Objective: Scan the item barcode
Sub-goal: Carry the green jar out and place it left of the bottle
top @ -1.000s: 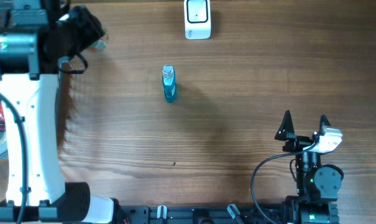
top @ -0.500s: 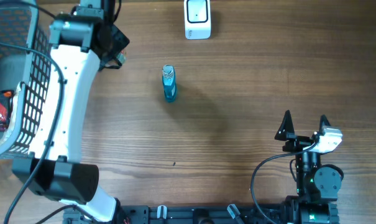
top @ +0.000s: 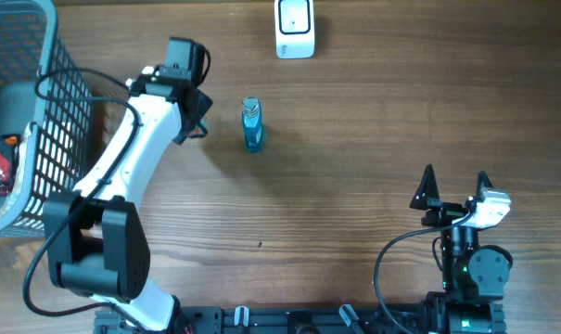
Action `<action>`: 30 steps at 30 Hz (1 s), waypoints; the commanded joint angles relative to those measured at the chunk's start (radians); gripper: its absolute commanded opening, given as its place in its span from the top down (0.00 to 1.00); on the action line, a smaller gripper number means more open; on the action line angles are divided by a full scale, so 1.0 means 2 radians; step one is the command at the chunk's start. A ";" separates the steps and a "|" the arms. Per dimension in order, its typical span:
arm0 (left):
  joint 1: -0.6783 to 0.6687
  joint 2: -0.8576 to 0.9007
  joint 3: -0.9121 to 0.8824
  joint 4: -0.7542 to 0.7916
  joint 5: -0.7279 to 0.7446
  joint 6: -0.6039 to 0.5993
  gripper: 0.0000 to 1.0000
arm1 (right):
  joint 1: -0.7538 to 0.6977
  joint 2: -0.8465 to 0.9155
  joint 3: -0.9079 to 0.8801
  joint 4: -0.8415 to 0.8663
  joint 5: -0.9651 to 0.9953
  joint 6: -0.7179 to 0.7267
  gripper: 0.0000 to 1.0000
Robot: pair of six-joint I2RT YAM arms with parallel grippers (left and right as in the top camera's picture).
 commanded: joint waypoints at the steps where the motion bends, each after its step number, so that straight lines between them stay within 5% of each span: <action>1: -0.002 -0.001 -0.037 0.028 -0.020 -0.019 0.42 | 0.002 -0.001 -0.001 0.002 -0.008 -0.010 0.00; 10: -0.004 0.019 -0.054 0.038 -0.023 -0.019 0.40 | 0.002 -0.001 -0.001 0.002 -0.008 -0.010 0.00; 14: -0.010 0.024 -0.054 0.038 -0.021 -0.017 0.24 | 0.002 -0.001 0.000 0.002 -0.008 -0.010 0.00; 23: -0.012 0.024 -0.055 0.029 -0.018 -0.015 0.19 | 0.002 -0.001 -0.001 0.002 -0.008 -0.010 0.00; 24: -0.012 0.024 -0.055 0.029 -0.018 -0.015 0.16 | 0.002 -0.001 -0.001 0.002 -0.008 -0.010 0.00; 25: -0.012 0.024 -0.055 0.029 -0.018 -0.015 0.00 | 0.002 -0.001 0.000 0.002 -0.008 -0.010 0.00; 30: -0.012 0.014 -0.054 0.029 -0.010 -0.009 0.00 | 0.002 -0.001 0.000 0.002 -0.008 -0.010 0.00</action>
